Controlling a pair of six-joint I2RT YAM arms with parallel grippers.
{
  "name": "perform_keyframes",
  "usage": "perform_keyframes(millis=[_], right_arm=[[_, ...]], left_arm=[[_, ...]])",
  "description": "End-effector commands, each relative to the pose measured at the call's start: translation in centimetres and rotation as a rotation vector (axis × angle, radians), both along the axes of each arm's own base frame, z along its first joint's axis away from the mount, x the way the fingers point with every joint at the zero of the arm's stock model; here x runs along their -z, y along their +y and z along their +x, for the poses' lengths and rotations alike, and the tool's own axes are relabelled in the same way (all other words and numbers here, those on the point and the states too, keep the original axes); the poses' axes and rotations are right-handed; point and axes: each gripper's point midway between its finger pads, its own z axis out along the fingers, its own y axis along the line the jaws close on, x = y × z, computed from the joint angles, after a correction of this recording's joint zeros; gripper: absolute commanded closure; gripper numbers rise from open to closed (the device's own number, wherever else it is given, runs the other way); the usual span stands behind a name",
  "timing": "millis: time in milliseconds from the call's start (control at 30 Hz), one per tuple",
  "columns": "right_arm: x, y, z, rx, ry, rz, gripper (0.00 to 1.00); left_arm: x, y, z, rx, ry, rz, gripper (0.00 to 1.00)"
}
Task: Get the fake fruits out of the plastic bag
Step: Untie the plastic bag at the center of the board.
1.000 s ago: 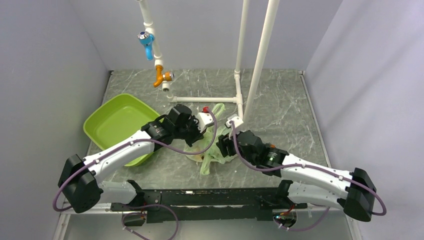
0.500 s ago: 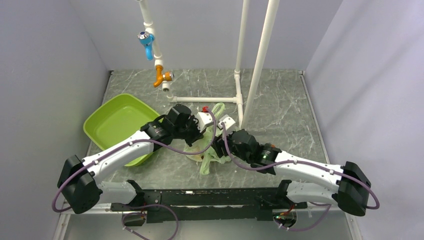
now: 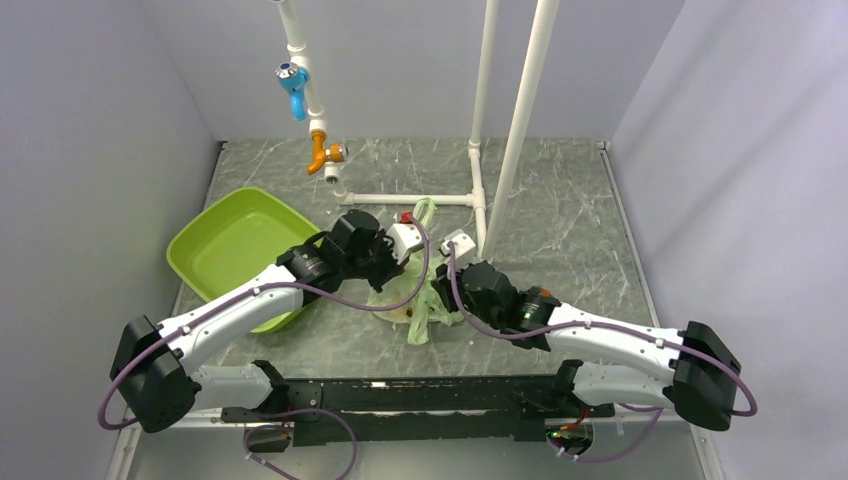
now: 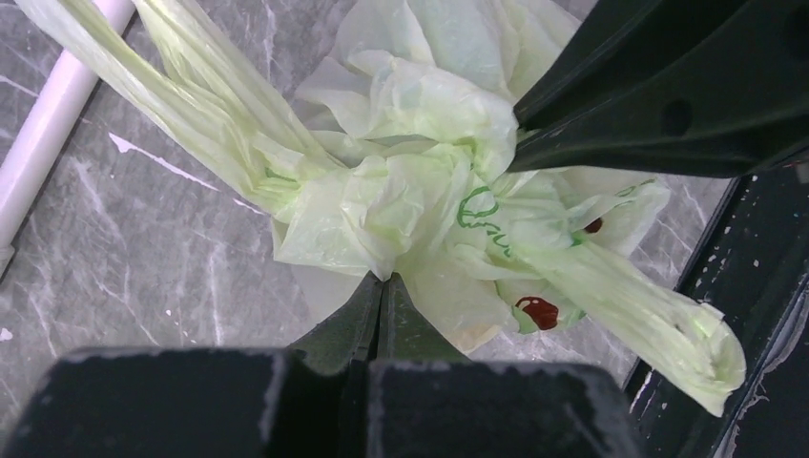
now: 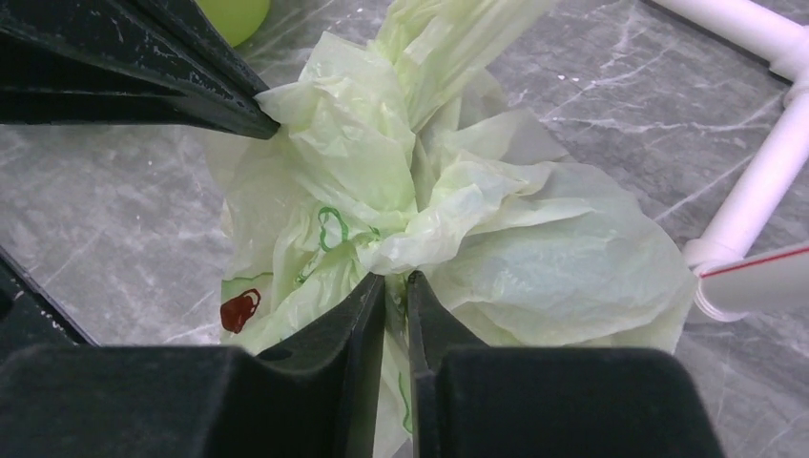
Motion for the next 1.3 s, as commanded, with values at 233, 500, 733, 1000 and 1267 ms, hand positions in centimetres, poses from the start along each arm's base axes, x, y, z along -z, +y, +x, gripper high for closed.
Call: perform_keyframes(millis=[233,500,733,1000,1267], right_arm=[[-0.2,-4.6,0.6,0.198,-0.040,0.023,1.00],[0.6,-7.7,-0.5,0.271,-0.019,0.031,1.00],[0.3,-5.2,-2.0,0.107,0.016,0.068,1.00],[-0.7,-1.9,-2.8,-0.061,-0.002,0.095,1.00],[-0.9,-1.5,-2.6,-0.061,-0.003,0.103,1.00]], left_arm=[[-2.2,3.5,4.2,-0.303,-0.163,0.040,1.00],[-2.8,7.5,6.2,-0.532,-0.252,0.121,1.00],[-5.2,4.3,3.5,-0.318,-0.248,-0.079,0.55],[-8.2,1.0,-0.3,-0.068,-0.269,-0.323,0.01],[-4.1,-0.8,1.7,-0.091,-0.224,-0.159,0.08]])
